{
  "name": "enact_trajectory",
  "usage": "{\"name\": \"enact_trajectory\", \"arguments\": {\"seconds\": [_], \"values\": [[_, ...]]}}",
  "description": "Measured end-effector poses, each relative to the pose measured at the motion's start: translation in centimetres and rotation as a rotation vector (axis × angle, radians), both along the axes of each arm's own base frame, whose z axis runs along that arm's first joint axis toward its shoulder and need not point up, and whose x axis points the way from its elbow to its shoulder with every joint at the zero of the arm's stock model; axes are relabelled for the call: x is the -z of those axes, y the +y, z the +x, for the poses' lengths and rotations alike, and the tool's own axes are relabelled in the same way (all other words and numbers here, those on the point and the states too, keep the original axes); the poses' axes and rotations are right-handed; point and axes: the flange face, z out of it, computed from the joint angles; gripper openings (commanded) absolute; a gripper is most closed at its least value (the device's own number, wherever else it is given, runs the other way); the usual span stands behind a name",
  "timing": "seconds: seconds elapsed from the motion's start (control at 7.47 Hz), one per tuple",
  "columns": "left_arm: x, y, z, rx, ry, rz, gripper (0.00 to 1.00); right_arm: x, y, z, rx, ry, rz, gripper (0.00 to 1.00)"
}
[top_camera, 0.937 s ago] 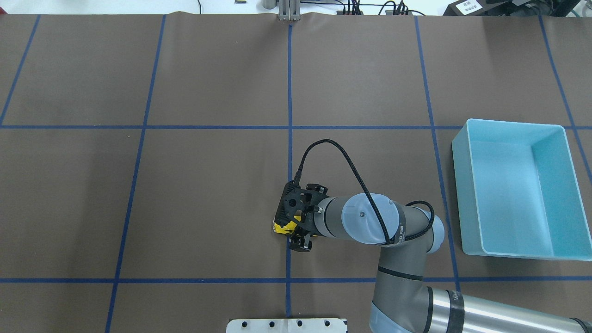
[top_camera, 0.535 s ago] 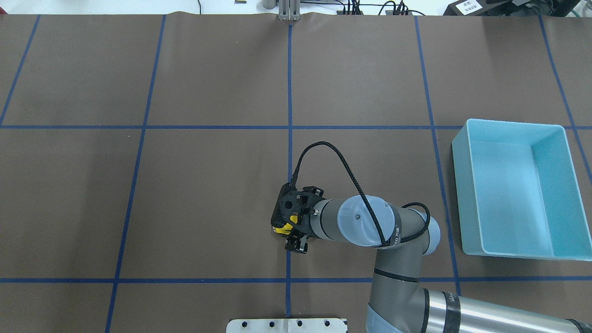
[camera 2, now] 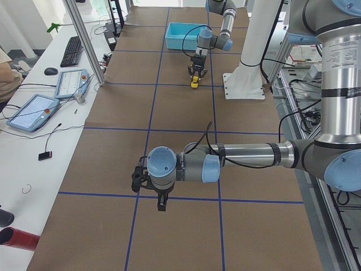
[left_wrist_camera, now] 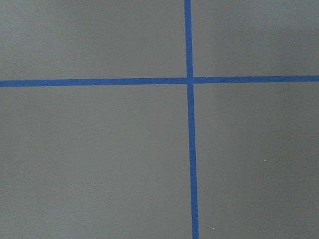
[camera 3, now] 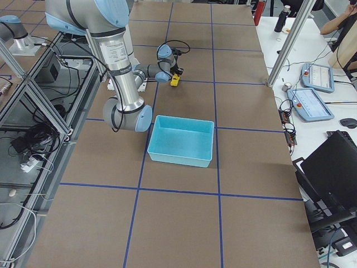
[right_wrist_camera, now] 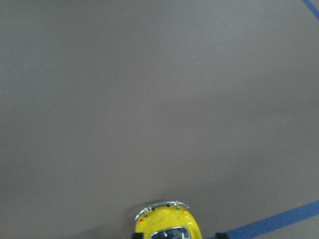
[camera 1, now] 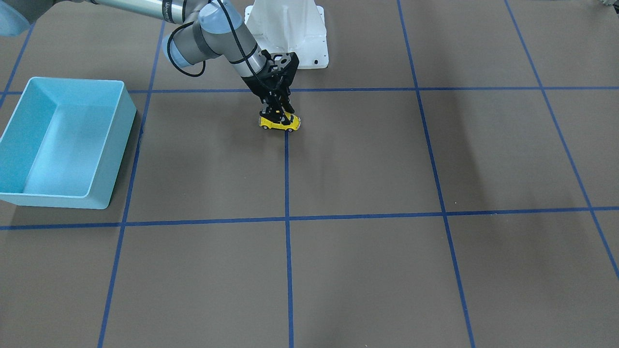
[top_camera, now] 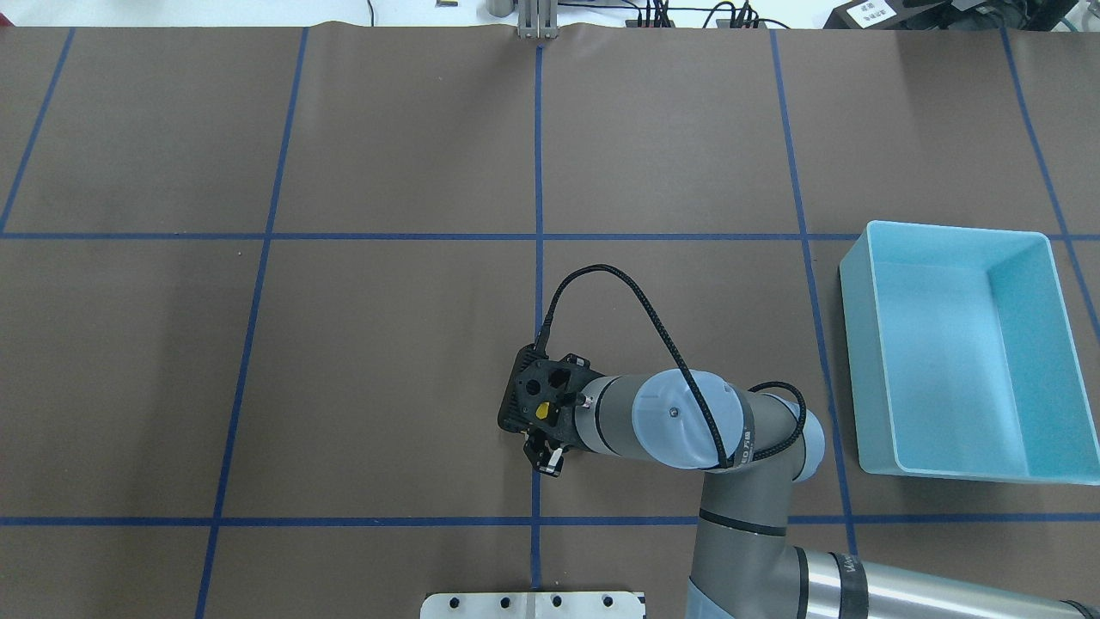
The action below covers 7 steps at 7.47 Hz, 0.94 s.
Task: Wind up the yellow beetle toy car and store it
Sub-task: 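Lift the car with the right gripper and carry it to the blue bin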
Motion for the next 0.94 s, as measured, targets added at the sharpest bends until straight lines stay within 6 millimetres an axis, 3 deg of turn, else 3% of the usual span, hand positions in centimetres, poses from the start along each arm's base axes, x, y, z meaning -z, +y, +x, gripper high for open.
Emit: {"name": "enact_trajectory", "arguments": {"seconds": [0.27,0.4,0.67,0.94], "values": [[0.0,0.0,0.0,0.0,0.001,0.0,1.0,2.0,-1.0,2.4,-0.021,-0.023,0.003,0.0],[0.0,0.0,0.0,0.0,0.0,0.001,1.0,2.8,-2.5,4.0,-0.037,-0.021,-0.003,0.0],[0.0,0.0,0.0,-0.001,0.0,0.001,1.0,3.8,-7.6,9.6,-0.048,0.017,-0.055,0.0],[0.0,0.0,0.0,-0.001,0.001,0.001,1.0,3.2,-11.6,15.5,-0.056,0.062,-0.113,0.0]]}}
